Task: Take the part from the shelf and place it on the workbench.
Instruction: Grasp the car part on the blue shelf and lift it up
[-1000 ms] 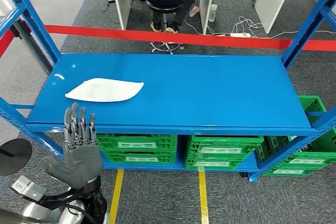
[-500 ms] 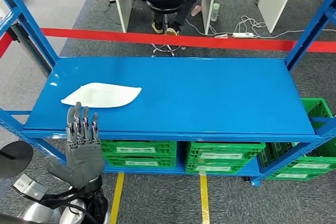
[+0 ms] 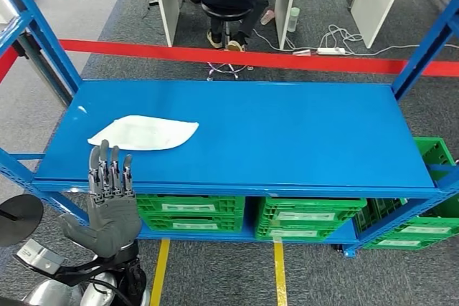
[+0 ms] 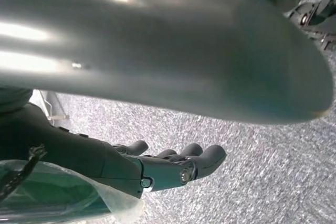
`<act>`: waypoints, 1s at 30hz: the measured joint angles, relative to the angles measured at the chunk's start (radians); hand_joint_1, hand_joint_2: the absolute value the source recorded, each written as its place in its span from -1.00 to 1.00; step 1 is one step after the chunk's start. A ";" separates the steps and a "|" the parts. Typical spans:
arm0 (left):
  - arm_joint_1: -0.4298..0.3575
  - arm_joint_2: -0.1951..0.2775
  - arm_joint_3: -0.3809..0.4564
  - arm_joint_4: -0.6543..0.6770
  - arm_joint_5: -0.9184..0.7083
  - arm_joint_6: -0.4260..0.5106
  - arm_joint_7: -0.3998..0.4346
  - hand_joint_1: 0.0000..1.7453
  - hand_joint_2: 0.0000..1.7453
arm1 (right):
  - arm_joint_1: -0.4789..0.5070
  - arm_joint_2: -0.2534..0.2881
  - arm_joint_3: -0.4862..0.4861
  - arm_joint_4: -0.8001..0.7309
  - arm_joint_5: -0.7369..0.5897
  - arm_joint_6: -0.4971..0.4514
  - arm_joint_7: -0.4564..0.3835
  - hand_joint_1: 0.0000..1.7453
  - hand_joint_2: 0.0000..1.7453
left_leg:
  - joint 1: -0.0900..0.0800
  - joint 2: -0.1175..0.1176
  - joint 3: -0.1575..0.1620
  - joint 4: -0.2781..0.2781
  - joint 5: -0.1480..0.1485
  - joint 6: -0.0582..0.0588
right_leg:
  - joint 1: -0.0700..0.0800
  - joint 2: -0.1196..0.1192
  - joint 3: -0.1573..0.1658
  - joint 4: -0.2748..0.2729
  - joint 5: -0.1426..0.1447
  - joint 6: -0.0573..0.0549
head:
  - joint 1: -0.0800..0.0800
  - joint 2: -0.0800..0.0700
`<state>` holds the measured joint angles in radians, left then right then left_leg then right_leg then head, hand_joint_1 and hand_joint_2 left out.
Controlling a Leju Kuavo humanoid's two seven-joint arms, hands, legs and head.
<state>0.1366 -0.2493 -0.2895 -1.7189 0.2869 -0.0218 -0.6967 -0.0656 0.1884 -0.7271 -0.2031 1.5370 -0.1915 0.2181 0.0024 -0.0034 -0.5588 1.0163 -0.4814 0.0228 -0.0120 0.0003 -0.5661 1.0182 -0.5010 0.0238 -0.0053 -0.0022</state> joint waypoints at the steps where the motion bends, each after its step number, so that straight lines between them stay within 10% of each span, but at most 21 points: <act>1: 0.000 -0.001 0.000 0.000 0.000 0.000 0.000 -1.00 -1.00 | 0.000 0.000 0.000 0.000 0.000 0.000 0.000 -1.00 -1.00 | 0.002 0.001 0.002 -0.004 0.003 0.006 | 0.000 0.000 -0.011 0.022 -0.016 0.004 | 0.003 0.000; 6: 0.000 -0.001 0.000 0.000 0.000 0.000 0.000 -1.00 -1.00 | 0.003 0.000 0.000 0.000 0.000 0.000 0.000 -1.00 -1.00 | 0.001 0.003 0.003 -0.008 0.004 0.015 | 0.000 0.000 -0.138 0.278 -0.119 0.014 | 0.012 0.000; 10: 0.000 -0.001 0.000 0.000 0.000 0.000 0.000 -1.00 -1.00 | 0.001 0.000 0.000 0.000 0.000 0.000 0.000 -1.00 -1.00 | -0.001 0.000 0.009 -0.004 -0.002 0.007 | 0.000 0.000 -0.031 0.059 -0.005 0.004 | 0.012 0.000; 12: -0.001 -0.001 0.000 0.000 0.000 0.000 0.000 -1.00 -1.00 | -0.001 0.000 0.000 0.000 0.000 0.000 0.000 -1.00 -1.00 | -0.005 0.000 0.009 -0.002 -0.004 -0.001 | 0.002 0.001 0.004 -0.005 0.007 -0.003 | 0.011 0.000; 16: -0.001 -0.001 0.000 0.000 0.000 0.000 0.000 -1.00 -1.00 | 0.000 0.000 0.000 0.000 0.000 0.000 0.000 -1.00 -1.00 | -0.003 0.000 0.002 0.020 -0.024 -0.021 | 0.000 0.002 0.010 -0.012 0.010 -0.023 | 0.008 0.000; 21: 0.002 0.002 0.001 0.001 0.005 0.006 0.000 -1.00 -1.00 | 0.001 0.000 0.000 0.000 0.000 0.000 0.001 -1.00 -1.00 | 0.003 0.001 -0.119 0.278 -0.137 -0.038 | -0.001 -0.002 0.012 -0.014 0.008 -0.037 | 0.002 0.000; 26: 0.002 0.002 0.002 0.001 0.019 0.014 0.018 -1.00 -1.00 | 0.001 0.000 0.000 0.000 0.000 0.000 0.001 -1.00 -1.00 | -0.003 0.001 -0.014 0.042 0.003 -0.014 | 0.004 0.003 0.023 -0.014 0.002 -0.030 | 0.002 0.000; 30: 0.004 -0.001 0.007 0.001 0.009 0.070 0.047 -1.00 -1.00 | 0.001 0.000 0.000 0.000 -0.003 -0.005 0.001 -1.00 -1.00 | -0.006 0.000 0.001 -0.007 0.006 -0.001 | 0.004 0.000 0.018 -0.015 0.001 -0.010 | 0.003 0.000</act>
<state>0.1410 -0.2499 -0.2824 -1.7178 0.2954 0.0487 -0.6500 -0.0651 0.1888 -0.7276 -0.2031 1.5340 -0.1968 0.2192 -0.0034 -0.0036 -0.5574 1.0094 -0.4754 0.0218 -0.0080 0.0001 -0.5486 1.0028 -0.5001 0.0139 -0.0021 -0.0022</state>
